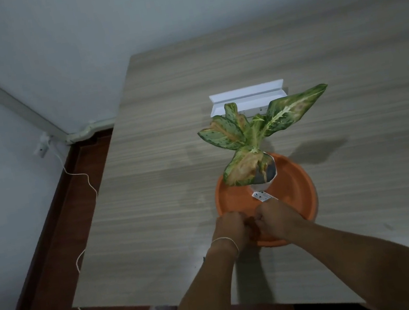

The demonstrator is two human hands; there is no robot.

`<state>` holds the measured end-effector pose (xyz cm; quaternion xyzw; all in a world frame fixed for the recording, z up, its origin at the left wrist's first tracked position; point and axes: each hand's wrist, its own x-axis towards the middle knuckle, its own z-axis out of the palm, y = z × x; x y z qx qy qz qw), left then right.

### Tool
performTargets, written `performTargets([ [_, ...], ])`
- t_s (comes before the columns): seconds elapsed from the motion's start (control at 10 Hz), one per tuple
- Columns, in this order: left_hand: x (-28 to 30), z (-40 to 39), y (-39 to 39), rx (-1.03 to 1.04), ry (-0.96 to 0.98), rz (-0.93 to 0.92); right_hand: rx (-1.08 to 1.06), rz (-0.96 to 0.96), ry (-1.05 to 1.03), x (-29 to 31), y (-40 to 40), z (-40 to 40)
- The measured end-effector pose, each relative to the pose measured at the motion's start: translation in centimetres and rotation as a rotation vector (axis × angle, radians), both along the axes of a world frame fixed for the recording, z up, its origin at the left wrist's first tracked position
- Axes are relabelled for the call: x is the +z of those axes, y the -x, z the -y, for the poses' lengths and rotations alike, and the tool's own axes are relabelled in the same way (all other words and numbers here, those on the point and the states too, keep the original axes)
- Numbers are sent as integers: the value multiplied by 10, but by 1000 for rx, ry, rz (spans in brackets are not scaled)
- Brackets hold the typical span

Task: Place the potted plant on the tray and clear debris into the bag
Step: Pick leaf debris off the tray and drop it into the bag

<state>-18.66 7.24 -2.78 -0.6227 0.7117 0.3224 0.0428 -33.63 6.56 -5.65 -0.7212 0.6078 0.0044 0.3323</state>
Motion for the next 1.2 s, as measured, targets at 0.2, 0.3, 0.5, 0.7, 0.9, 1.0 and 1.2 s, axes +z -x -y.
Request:
performTargets([
  [0.2,9,-21,-72,187,165,-54,94,80,100,17,-51,2],
  [0.3,9,-47,-121,303,181,-30,190,99,114,29,-94,-5],
  [0.5,18,-131,-231,574,212,-36,431,134,83,36,-205,-37],
  [0.7,20,-225,-315,754,207,23,691,196,98,42,-321,-98],
  [0.9,12,-271,-348,866,214,27,909,207,79,40,-375,-144],
  [1.0,14,-275,-357,847,236,41,903,179,68,40,-375,-141],
  [1.2,-7,-273,-373,834,223,38,732,136,59,31,-341,-112],
])
